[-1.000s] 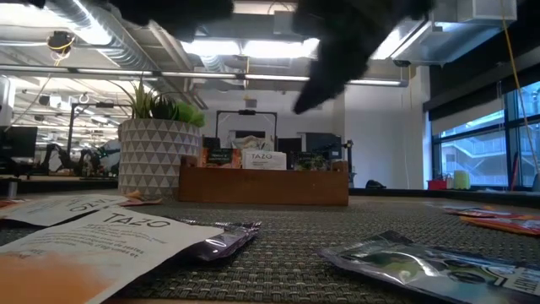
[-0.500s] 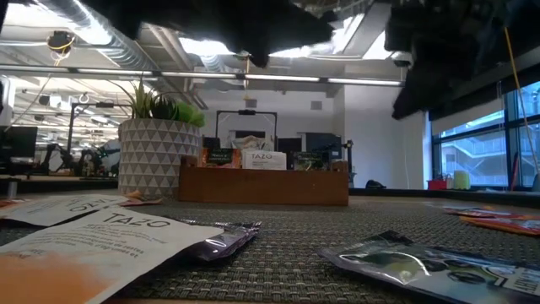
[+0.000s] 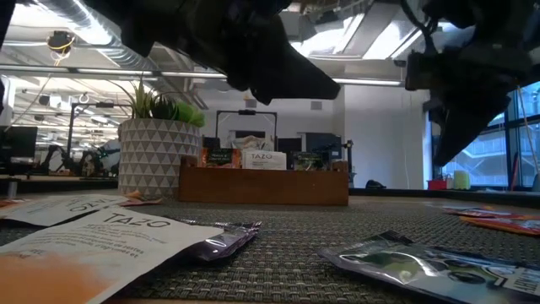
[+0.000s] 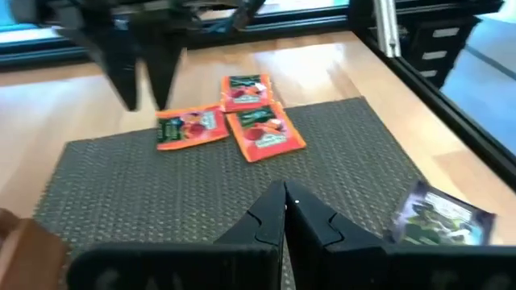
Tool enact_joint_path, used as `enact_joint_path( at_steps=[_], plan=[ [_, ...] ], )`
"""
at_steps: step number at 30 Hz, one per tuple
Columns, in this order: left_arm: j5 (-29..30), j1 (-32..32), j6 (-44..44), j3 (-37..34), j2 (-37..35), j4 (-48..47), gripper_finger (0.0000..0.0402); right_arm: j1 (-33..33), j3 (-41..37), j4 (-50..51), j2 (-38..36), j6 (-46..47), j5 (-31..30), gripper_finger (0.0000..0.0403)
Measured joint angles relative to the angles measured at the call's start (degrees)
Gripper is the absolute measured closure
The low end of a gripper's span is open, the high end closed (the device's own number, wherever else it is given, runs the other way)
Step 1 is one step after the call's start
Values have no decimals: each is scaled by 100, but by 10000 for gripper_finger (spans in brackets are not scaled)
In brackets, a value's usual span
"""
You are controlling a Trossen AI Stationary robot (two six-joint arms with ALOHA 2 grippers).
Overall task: Pick & Place Tea
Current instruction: Put the orange tea bag into the left slot of the wooden organizer
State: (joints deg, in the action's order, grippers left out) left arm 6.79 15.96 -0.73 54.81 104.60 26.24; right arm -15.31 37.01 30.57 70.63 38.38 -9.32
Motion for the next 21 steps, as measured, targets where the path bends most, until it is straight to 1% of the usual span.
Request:
enact_joint_path(
  at_steps=[2, 4, 9, 13, 17, 21],
  plan=[
    [-107, 15, -2, 0, -9, -39, 398, -2, 0, 173, 0, -199, -14, 243],
    [-203, 24, -19, 0, -70, -268, 398, -6, 0, 421, 0, -179, -14, 238],
    [-245, 42, -192, 0, -437, -884, 398, 49, 0, 938, 0, 504, -221, 237],
    [-236, 81, -365, 0, -750, -1200, 398, 52, 0, 1133, 0, 859, -223, 237],
    [-240, 164, -398, 0, -885, -1239, 398, 52, -187, 936, 0, 1238, -219, 237],
    [-238, 244, -403, 0, -901, -1266, 398, 52, -645, 431, 0, 1234, 0, 237]
  ],
)
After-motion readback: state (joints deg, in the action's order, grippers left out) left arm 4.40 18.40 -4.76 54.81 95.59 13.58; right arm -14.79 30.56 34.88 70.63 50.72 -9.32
